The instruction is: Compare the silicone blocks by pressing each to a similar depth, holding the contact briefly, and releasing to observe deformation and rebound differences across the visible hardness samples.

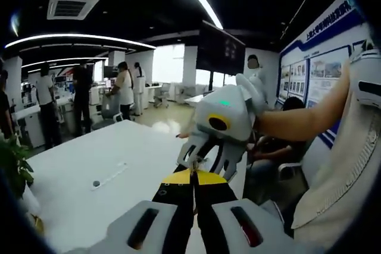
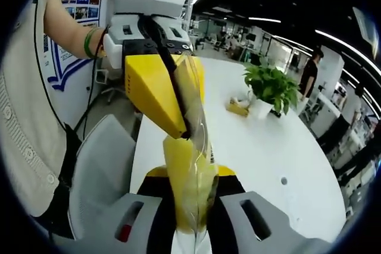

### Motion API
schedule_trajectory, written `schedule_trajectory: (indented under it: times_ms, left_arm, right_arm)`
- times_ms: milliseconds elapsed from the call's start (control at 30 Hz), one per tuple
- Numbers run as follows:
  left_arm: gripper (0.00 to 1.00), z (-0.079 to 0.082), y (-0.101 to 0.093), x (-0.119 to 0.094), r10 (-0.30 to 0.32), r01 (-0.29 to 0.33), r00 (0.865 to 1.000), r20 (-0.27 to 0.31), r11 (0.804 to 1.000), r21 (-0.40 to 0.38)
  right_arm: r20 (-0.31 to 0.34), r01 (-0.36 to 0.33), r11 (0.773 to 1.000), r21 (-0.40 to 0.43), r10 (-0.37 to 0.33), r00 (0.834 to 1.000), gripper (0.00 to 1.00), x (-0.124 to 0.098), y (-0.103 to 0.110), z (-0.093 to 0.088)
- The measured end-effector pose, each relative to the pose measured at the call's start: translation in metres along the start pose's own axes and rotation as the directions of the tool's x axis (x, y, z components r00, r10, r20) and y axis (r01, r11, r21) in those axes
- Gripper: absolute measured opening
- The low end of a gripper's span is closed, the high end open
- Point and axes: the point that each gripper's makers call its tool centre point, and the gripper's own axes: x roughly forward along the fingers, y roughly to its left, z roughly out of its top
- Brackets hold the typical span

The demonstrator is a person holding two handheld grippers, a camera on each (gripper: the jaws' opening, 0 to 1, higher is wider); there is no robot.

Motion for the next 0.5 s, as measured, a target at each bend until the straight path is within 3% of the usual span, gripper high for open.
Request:
schedule_trajectory:
  times_ms: [500]
  left_arm:
    - [0.0,-0.003,0.012,-0.003,0.004,-0.004,1.0,-0.011,1.0,0.012]
  right_arm:
    - [-0.016,-0.016,1.0,0.007,0.016,1.0,0.12,0.001,0.0,-0.005]
